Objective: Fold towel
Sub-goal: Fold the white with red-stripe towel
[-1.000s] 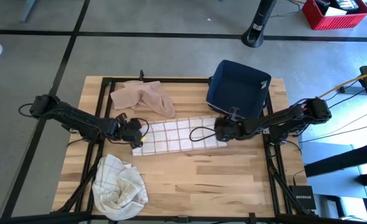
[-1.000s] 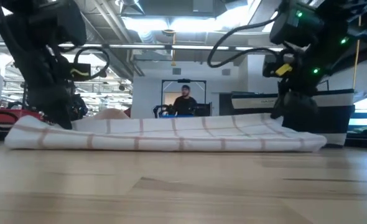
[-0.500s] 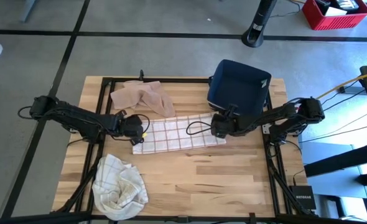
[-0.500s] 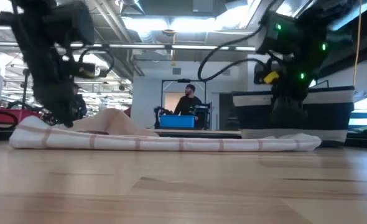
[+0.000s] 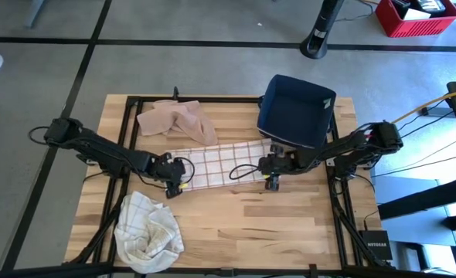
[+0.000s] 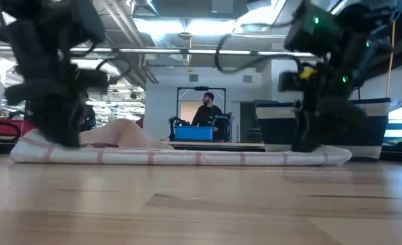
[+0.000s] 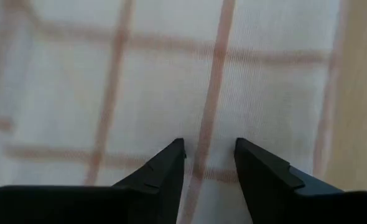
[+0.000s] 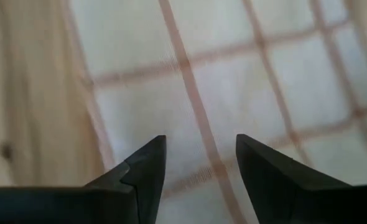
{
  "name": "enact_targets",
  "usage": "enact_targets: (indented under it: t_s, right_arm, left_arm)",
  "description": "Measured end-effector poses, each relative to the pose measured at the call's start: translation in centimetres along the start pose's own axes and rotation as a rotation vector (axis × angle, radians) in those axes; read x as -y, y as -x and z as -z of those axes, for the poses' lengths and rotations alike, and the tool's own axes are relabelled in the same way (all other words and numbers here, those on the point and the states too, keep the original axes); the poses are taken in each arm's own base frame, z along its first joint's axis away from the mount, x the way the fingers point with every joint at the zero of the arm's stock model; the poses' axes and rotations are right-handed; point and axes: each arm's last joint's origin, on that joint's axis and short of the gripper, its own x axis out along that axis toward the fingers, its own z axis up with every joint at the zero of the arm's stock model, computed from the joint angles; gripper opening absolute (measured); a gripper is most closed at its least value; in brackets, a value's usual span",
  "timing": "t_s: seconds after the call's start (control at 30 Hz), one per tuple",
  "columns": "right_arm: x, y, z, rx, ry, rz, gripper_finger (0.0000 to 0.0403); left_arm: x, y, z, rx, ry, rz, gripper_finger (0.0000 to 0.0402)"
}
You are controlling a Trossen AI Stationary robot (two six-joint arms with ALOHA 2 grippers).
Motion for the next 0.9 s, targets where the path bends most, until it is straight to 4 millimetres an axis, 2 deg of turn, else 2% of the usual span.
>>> enact_targets:
  t_s: [0.13,0.27,0.37,0.5,0.63,0.73,0.9]
  right_arm:
    - [-0.2,-0.2,0.8,-0.058,-0.059,-0.071,0.0198]
    - [-2.0,0.3,0.9,-0.070,-0.113,-0.227,0.0198]
    - [-3.3,0.7,1.0,-0.066,-0.123,-0.269,0.0198]
    - [-4.2,2.5,-0.3,-0.076,-0.168,-0.292,0.0198]
    - [-4.2,5.4,-1.0,-0.040,-0.208,-0.293,0.0198]
    - [-3.9,7.0,-0.7,0.011,-0.268,-0.227,0.0198]
    - [-3.2,8.4,0.8,0.060,-0.398,-0.137,0.0198]
  left_arm:
    - [0.5,-0.1,0.4,-0.053,-0.003,0.044,0.0132]
    - [0.7,0.8,0.7,-0.114,-0.025,0.052,0.0131]
    - [0.7,2.1,0.2,-0.120,-0.028,0.058,0.0131]
    - [1.4,4.3,-2.1,0.007,-0.012,0.126,0.0131]
    - [2.4,5.2,-5.1,0.316,-0.051,0.180,0.0131]
    - [2.8,4.1,-7.1,0.470,-0.084,0.186,0.0131]
    - [2.8,-0.2,-9.2,0.531,-0.116,0.142,0.0131]
